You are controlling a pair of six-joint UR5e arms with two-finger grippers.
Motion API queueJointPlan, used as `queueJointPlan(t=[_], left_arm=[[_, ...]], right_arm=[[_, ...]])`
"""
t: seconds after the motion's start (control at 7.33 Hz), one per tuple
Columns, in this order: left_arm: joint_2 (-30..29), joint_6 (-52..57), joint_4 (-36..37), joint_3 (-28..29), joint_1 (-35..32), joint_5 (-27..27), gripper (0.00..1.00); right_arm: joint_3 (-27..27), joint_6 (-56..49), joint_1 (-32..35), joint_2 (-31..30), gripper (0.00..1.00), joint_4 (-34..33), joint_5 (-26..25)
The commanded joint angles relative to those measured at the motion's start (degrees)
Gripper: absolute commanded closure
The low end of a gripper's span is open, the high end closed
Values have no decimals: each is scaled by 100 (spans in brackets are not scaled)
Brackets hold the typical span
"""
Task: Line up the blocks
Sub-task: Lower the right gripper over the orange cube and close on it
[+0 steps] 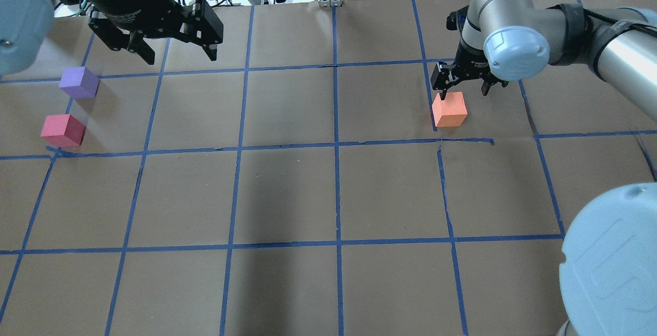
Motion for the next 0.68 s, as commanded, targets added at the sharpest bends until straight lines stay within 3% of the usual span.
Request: queueJointPlan(t=[0.0, 0.27, 0.55], left_arm=[[2, 0, 6, -5, 5, 2, 0], [29, 9, 6, -5, -4, 63, 0], [29, 0, 6, 4, 13, 20, 0]], right_arm=[[21, -2, -2, 259, 0, -188, 233], [39, -11, -2, 539, 1, -495, 217], [82, -20, -2, 672, 13, -672, 155]])
